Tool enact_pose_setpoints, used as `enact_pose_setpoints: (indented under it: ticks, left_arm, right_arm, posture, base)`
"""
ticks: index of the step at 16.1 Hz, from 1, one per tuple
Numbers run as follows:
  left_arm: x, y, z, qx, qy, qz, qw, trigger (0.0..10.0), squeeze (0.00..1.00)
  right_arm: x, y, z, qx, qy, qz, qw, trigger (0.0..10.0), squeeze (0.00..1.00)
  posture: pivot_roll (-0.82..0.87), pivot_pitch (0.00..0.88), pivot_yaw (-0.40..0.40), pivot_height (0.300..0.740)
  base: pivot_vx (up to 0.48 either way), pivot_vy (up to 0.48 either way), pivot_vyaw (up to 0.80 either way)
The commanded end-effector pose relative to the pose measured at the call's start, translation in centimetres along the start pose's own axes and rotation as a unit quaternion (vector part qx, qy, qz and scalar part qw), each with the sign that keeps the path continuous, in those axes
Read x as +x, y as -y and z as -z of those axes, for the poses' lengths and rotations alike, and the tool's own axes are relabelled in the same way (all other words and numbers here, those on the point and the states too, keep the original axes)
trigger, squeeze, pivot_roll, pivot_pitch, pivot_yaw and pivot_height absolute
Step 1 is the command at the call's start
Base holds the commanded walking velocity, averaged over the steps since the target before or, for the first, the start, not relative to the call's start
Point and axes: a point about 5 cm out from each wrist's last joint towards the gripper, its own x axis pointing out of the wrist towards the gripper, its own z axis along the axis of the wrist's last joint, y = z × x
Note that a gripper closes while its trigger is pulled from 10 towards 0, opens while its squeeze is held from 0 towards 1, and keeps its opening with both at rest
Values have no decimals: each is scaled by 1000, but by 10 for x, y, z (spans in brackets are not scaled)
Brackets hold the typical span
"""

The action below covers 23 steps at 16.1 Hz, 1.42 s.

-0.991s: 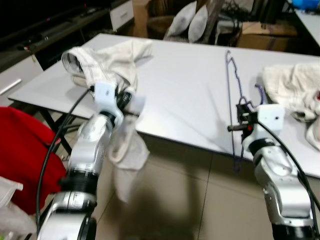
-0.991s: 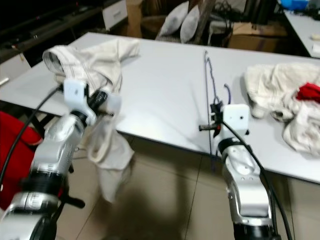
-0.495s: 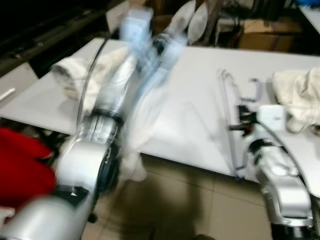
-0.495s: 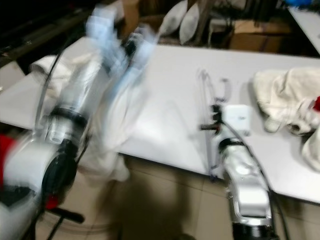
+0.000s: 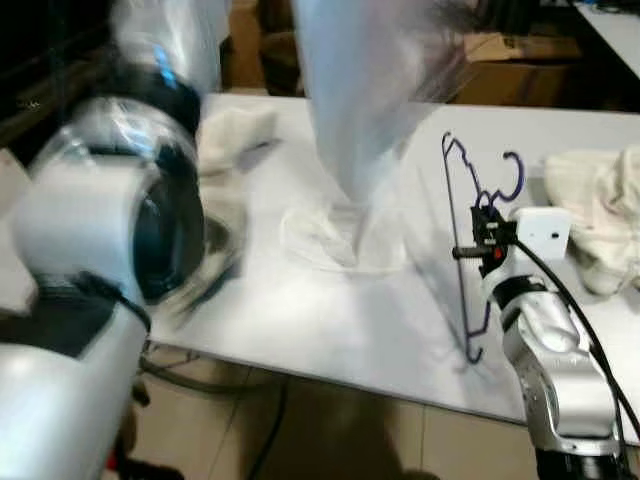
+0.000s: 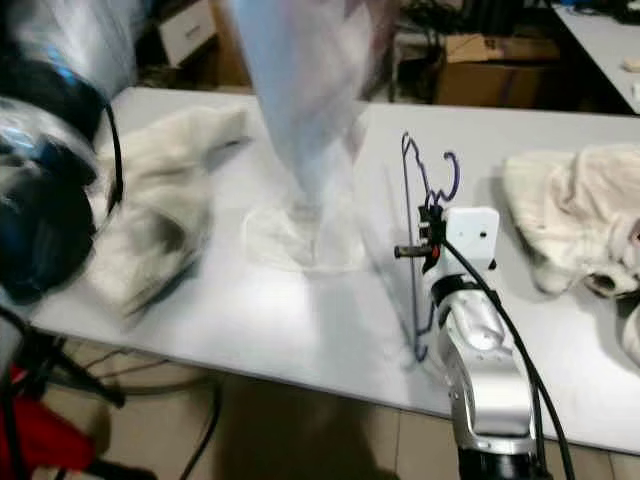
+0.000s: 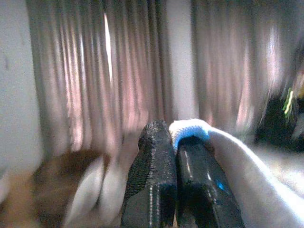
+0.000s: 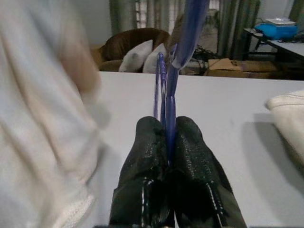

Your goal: Hang hanger

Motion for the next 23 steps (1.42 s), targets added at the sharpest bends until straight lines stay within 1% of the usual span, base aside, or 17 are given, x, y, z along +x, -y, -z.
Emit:
enact_pose_setpoints:
  ticks: [1,2,3,5,7,8,9,10,11,12,13,15,16,18,19,21,23]
  left_arm:
    - [-2,-7,-2,37,-8,-9,999,10000,0]
    - [-20,-24,31,89,-70,-31,993,10000,0]
    - [-45,-47,59,149,-133,-53,978,10000,0]
    - [-76,-80,74,201,-187,-73,959,10000,0]
    - [-99,-100,77,192,-216,-19,957,10000,0]
    - [-102,-101,77,188,-217,-5,958,10000,0]
    - [-110,-99,83,177,-236,55,954,10000,0]
    - [-118,-93,91,148,-256,115,948,10000,263]
    - [-120,-92,93,138,-261,130,946,10000,263]
    - [-130,-83,105,95,-288,187,934,10000,1000]
    - [-142,-79,119,92,-327,216,915,10000,1000]
    - [-156,-93,121,147,-377,201,892,10000,1000]
    - [-160,-98,114,169,-391,232,874,10000,1000]
    - [-162,-105,85,137,-382,292,866,10000,1000]
    - [-163,-108,73,110,-369,305,871,10000,1000]
    - [-158,-111,48,34,-301,310,901,10000,1000]
    - [-156,-107,44,-25,-254,306,917,10000,973]
  right_arm:
    - [-1,-3,0,1,-2,-5,1000,10000,0]
    - [0,-6,1,-2,-4,-16,1000,10000,0]
    - [0,-8,1,-4,-5,-26,1000,10000,0]
    - [-1,-10,1,-5,-7,-32,999,10000,0]
    - [-2,-12,3,-4,-10,-38,999,10000,0]
    - [-2,-12,3,-4,-10,-38,999,10000,0]
    - [-1,-14,4,-4,-12,-43,999,10000,0]
    - [-1,-15,5,-4,-13,-46,999,10000,0]
    - [-1,-15,5,-4,-14,-47,999,10000,0]
    - [0,-16,6,-5,-15,-49,999,10000,0]
    - [0,-17,6,-7,-18,-51,999,10000,0]
    - [-2,-15,9,-12,-24,-53,998,10000,0]
    - [-4,-14,11,-15,-30,-53,998,10000,0]
    - [-6,-9,12,-17,-34,-47,998,10000,0]
    - [-6,-8,12,-18,-34,-45,998,10000,0]
    - [-6,-5,12,-19,-34,-44,998,10000,0]
    - [-7,-3,10,-20,-34,-43,998,10000,0]
  posture:
    - [-70,0,108,740]
    - [-61,0,97,740]
    - [-52,0,90,740]
    - [-39,0,80,740]
    - [-25,0,73,740]
    - [-25,0,73,740]
    - [-9,0,66,740]
    - [-5,0,66,740]
    - [-5,0,66,740]
    - [-2,0,68,740]
    - [-4,0,72,740]
    - [-11,0,80,740]
    - [-14,0,83,740]
    - [-14,0,89,740]
    - [-16,0,92,740]
    - [-12,0,89,740]
    - [-12,0,86,740]
  base:
    - [322,0,0]
    - [311,0,0]
    - [296,0,0]
    - [142,0,0]
    - [0,0,0]
    - [0,0,0]
    - [0,0,0]
    - [0,0,0]
    - [0,0,0]
    - [0,0,0]
    - [0,0,0]
    - [0,0,0]
    - [0,0,0]
    - [0,0,0]
    - [0,0,0]
    - [0,0,0]
    - [0,0,0]
